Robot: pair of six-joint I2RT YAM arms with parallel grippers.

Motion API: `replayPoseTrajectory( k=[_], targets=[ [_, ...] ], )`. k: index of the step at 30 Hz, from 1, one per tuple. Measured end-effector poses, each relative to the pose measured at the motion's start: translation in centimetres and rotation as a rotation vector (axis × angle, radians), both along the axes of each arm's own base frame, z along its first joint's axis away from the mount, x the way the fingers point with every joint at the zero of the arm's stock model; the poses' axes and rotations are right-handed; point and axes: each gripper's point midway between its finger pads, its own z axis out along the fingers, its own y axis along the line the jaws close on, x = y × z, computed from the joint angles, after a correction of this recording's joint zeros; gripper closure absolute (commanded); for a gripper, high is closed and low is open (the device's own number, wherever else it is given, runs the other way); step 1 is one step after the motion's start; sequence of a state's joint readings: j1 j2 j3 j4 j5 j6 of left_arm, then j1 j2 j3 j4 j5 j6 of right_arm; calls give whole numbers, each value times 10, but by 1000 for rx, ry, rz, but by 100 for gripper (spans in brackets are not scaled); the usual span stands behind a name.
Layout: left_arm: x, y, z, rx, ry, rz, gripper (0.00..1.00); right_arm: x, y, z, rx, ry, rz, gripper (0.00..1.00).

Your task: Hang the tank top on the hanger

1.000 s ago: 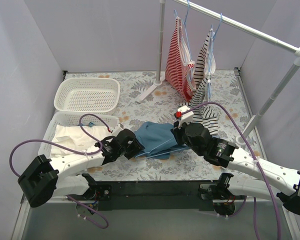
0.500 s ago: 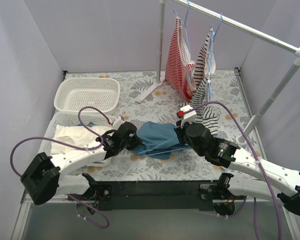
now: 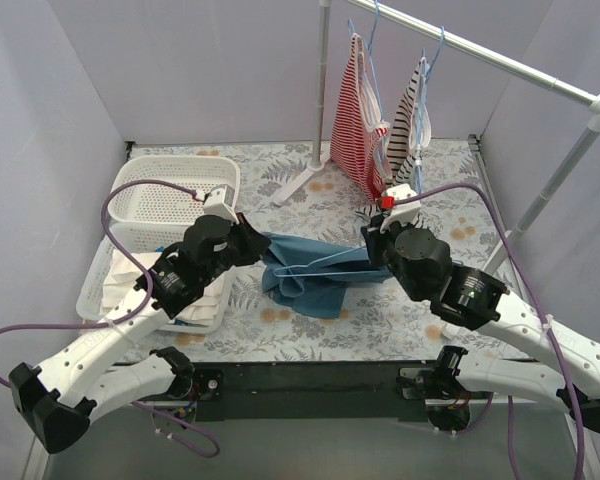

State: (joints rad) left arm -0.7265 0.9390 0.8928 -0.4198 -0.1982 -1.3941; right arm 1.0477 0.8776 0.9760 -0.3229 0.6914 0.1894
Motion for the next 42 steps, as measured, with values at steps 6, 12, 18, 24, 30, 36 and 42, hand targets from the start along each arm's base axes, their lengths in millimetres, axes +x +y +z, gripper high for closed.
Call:
replayPoseTrajectory(
  k=[6, 12, 18, 24, 30, 36, 42],
  targets=[
    [-5, 4, 11, 73, -83, -90, 100, 1, -4, 12, -3, -15, -9, 99],
    [6, 9, 9, 97, -101, -100, 100, 6, -5, 15, -42, -23, -37, 99],
    [25, 2, -65, 94, 87, -110, 98, 12, -3, -8, -109, 7, -64, 99],
    [20, -16, -136, 95, 296, -159, 64, 23, 0, -75, -277, 103, -114, 99],
    [23, -22, -117, 44, 241, -174, 50, 44, -12, -105, -356, 164, -202, 99],
    [-3, -36, -75, 14, 127, -244, 49, 58, -14, -97, -329, 169, -241, 99],
    [-66, -83, -115, 179, 175, -377, 44, 59, -7, -92, -296, 172, -227, 99]
  ],
)
